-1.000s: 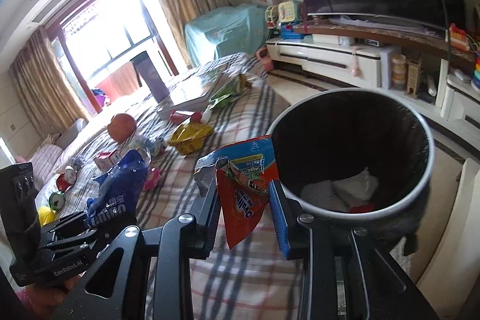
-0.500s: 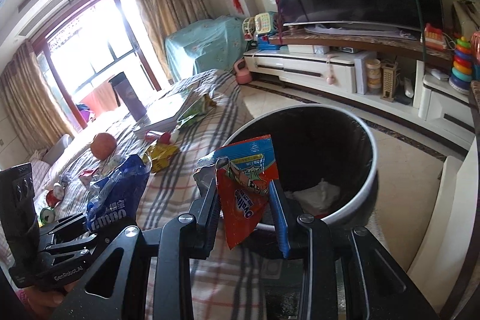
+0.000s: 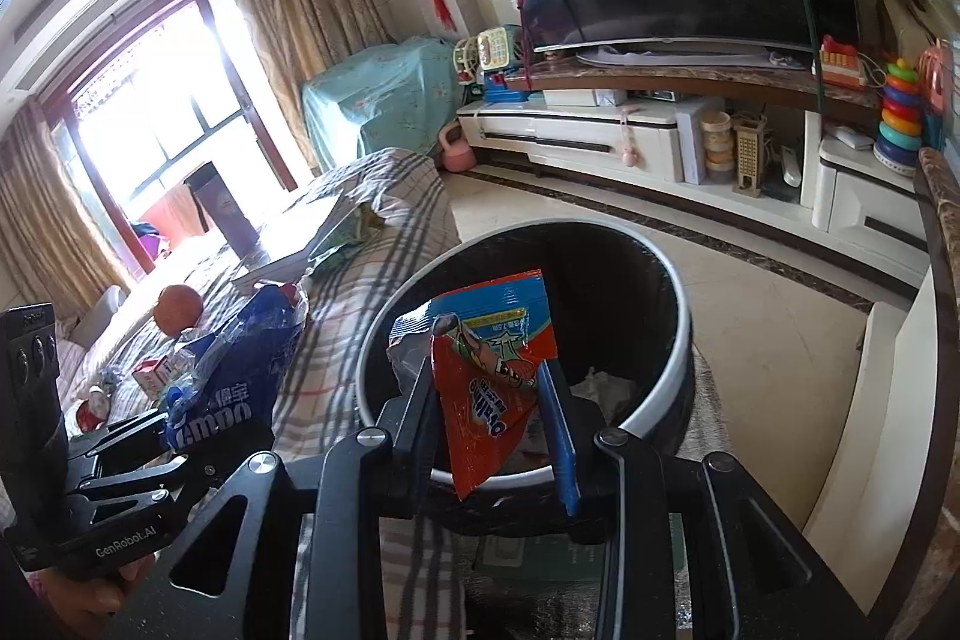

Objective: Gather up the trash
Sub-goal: 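Carry both items over the black bin and open both tools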

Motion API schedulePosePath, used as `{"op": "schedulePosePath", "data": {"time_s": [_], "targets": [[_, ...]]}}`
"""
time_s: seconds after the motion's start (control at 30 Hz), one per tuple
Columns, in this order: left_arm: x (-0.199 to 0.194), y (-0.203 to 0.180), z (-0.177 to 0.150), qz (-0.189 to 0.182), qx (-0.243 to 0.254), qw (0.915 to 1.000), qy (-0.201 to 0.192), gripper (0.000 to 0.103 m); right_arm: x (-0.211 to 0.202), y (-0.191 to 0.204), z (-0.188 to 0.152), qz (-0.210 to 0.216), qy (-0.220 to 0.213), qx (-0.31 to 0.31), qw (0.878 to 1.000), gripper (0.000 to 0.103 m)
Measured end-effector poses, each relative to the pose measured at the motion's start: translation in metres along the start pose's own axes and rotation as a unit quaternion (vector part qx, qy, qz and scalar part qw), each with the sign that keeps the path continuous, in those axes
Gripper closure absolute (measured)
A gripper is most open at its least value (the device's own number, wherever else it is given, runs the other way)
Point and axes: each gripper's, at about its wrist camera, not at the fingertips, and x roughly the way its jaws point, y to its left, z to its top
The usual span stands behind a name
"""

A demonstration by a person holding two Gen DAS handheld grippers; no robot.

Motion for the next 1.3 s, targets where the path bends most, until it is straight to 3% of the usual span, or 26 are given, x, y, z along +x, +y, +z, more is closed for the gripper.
{"op": "schedulePosePath", "data": {"time_s": [0.93, 1.1, 1.17, 1.23, 1.3], "targets": [[0.054, -0.020, 0.042, -0.008, 0.031, 0.9987, 0.041, 0.066, 0.024, -0.030, 0.019, -0.010, 0.024, 0.017, 1.000, 0.067], [0.062, -0.017, 0.048, -0.004, 0.033, 0.9984, 0.045, 0.059, 0.028, -0.032, 0.022, -0.009, 0.032, 0.019, 0.999, 0.062], [0.065, -0.014, 0.049, -0.001, 0.029, 0.9984, 0.049, 0.044, 0.027, -0.033, 0.023, -0.007, 0.031, 0.020, 0.999, 0.048], [0.065, -0.011, 0.048, 0.003, 0.021, 0.9986, 0.048, 0.037, 0.026, -0.034, 0.024, -0.005, 0.029, 0.022, 0.999, 0.046], [0.063, -0.008, 0.047, 0.001, 0.017, 0.9988, 0.046, 0.036, 0.023, -0.034, 0.024, -0.003, 0.025, 0.024, 0.999, 0.044]]}}
